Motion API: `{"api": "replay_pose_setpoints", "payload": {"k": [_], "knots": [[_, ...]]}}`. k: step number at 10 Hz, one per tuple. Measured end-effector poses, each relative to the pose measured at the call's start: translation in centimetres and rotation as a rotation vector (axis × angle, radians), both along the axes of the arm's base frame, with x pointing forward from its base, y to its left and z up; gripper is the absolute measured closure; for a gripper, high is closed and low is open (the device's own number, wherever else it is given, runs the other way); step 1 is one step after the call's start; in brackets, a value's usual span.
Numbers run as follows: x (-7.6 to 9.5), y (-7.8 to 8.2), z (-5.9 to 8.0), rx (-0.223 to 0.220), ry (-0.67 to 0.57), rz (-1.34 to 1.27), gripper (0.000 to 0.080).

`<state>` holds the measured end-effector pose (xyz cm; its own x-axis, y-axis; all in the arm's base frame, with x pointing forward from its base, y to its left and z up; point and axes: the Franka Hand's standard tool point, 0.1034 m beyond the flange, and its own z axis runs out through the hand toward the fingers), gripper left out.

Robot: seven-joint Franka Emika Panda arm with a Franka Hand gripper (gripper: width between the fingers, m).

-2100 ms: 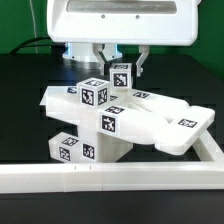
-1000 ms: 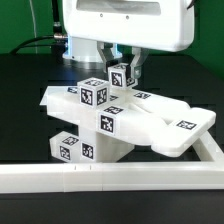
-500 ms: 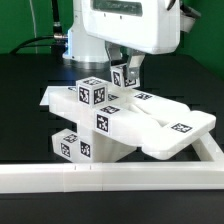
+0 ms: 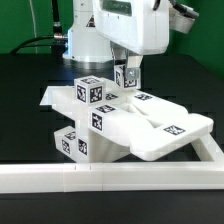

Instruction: Assemble chair

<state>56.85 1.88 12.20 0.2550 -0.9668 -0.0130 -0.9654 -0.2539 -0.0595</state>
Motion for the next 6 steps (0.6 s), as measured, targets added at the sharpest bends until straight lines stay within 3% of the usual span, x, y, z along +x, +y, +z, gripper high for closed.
{"api": "replay_pose_setpoints", "payload": {"k": [1, 2, 6], "knots": [[0.00, 0.13, 0.14, 0.000, 0.014, 0.040, 0.0280], [0.23, 0.45, 0.39, 0.002, 0.024, 0.095, 0.0170], [0.19, 0.35, 0.30, -0.014, 0.015, 0.403, 0.0151]]}}
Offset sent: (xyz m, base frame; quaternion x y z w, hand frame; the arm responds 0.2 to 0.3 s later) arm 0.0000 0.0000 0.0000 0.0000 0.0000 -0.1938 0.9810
